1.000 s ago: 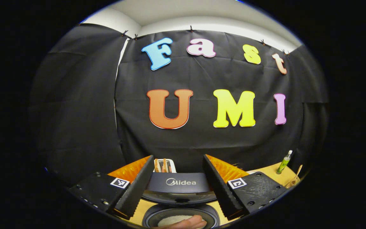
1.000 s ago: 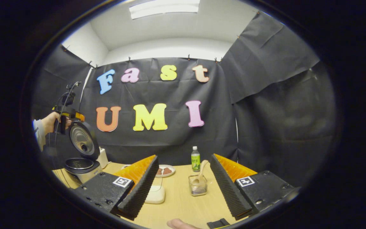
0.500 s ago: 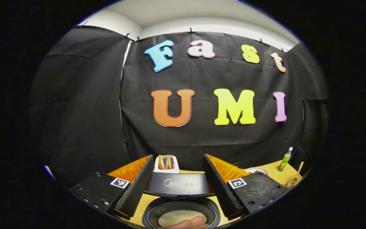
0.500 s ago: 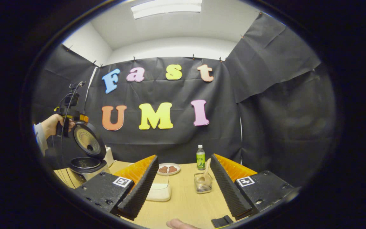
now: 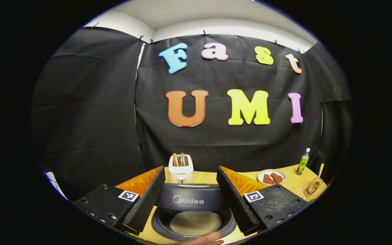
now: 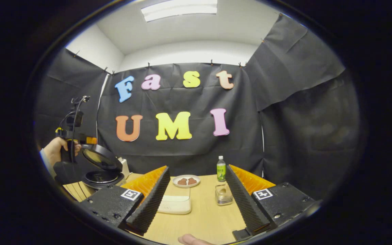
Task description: Close the left gripper, press the button to open the rice cooker; take a wooden spoon from the chopstick holder with the right hand, scoop a spoonful of rice and pour it into the rice cooker, then put the wooden spoon back into the chopstick holder.
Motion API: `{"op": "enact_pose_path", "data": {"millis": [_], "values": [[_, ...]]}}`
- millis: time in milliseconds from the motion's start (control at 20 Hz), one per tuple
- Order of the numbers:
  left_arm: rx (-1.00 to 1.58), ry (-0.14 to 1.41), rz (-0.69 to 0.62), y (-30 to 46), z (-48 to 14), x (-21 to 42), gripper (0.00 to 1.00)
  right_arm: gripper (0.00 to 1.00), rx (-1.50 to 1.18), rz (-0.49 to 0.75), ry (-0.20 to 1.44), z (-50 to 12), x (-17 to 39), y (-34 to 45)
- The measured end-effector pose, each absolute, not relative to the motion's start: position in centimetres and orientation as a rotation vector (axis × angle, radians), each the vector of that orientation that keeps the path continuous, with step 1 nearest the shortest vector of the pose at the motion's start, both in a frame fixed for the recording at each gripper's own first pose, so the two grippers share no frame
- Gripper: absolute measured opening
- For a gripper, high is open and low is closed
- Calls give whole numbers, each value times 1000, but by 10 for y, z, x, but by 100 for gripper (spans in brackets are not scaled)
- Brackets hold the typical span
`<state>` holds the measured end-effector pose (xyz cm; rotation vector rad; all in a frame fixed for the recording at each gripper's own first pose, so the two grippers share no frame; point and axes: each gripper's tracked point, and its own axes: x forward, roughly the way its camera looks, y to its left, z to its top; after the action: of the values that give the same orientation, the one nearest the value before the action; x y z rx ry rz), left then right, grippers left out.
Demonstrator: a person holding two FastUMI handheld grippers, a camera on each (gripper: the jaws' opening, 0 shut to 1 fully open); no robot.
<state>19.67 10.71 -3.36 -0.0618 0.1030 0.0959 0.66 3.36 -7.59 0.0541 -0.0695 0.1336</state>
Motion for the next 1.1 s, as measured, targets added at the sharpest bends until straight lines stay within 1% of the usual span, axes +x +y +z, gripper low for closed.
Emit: {"op": "enact_pose_path", "data": {"millis": [350, 450, 650, 900, 1100], "values": [[-65, 169, 53, 100, -103, 158, 97, 100, 39, 170, -88, -64, -13, 68], [-81, 185, 49, 101, -120, 152, 99, 100, 24, 182, -94, -62, -18, 81], [-79, 168, 20, 98, -136, 145, 98, 100, 15, 217, -100, -52, -23, 101], [-65, 203, 5, 93, -165, 141, 98, 100, 12, 246, -100, -49, -28, 115], [-99, 173, 6, 94, -164, 138, 98, 100, 14, 262, -105, -49, -32, 122]]}}
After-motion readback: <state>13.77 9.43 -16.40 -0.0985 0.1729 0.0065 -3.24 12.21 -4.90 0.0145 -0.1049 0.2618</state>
